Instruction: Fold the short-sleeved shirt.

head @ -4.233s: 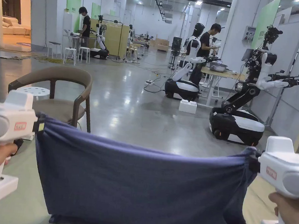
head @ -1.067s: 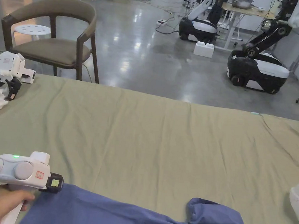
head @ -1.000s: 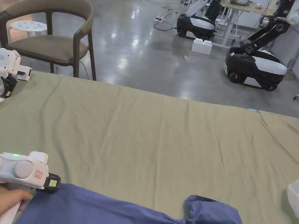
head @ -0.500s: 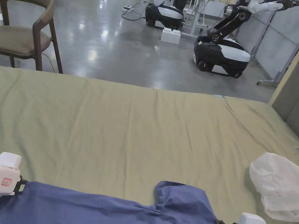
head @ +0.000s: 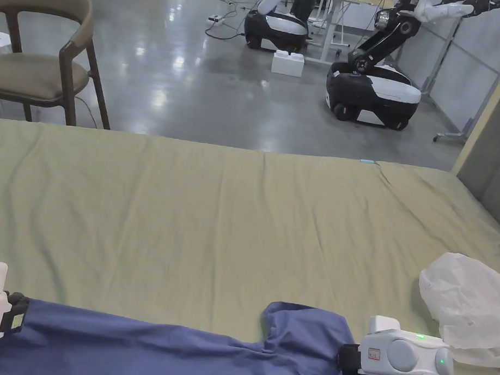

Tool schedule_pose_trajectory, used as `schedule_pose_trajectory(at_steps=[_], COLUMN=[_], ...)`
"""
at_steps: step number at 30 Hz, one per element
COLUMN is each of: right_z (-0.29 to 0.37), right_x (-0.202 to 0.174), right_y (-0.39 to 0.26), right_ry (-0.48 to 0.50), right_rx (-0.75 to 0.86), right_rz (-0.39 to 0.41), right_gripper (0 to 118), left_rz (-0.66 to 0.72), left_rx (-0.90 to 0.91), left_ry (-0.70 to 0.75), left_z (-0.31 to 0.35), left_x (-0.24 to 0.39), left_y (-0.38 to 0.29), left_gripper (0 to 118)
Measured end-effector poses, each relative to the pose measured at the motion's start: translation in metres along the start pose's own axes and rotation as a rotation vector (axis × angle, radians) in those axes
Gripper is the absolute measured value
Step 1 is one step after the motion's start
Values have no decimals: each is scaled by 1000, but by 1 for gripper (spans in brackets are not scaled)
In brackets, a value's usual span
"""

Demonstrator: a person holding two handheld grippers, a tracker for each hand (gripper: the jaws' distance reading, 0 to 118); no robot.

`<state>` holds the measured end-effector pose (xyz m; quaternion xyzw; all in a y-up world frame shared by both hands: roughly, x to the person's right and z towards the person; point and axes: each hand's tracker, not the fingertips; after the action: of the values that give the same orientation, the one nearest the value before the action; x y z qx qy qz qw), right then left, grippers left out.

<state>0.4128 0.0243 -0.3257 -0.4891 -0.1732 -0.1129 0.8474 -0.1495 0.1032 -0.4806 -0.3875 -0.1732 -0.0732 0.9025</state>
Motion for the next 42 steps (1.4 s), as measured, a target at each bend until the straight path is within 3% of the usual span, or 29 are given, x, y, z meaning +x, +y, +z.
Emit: schedule_pose_trajectory(at_steps=[1, 2, 4, 5, 10, 23, 33, 42], right_z=[2, 1, -2, -5, 15, 192, 324, 382], right_x=[-2, -5, -13, -14, -8, -14, -30, -48], right_y=[-1, -1, -3, -4, -8, -7, 27, 77], right_ry=[-11, -16, -5, 17, 24, 44, 42, 11], right_rx=[8, 14, 20, 16, 82, 433, 697, 830], right_rz=[-2, 7, 27, 26, -14, 56, 112, 137], right_gripper=[48, 30, 5, 0, 0, 0, 0, 0], left_rz=[-2, -3, -5, -2, 23, 48, 46, 58], left_rx=[1, 3, 6, 8, 30, 230, 424, 524], left_ry=[3, 7, 8, 9, 11, 13, 63, 95], left_z=[-2, 0, 4, 3, 16, 129, 232, 269], left_x=[-1, -1, 1, 0, -5, -18, -33, -41], left_y=[0, -1, -3, -4, -5, 20, 78, 151], left_gripper=[0, 0, 0, 0, 0, 0, 0, 0])
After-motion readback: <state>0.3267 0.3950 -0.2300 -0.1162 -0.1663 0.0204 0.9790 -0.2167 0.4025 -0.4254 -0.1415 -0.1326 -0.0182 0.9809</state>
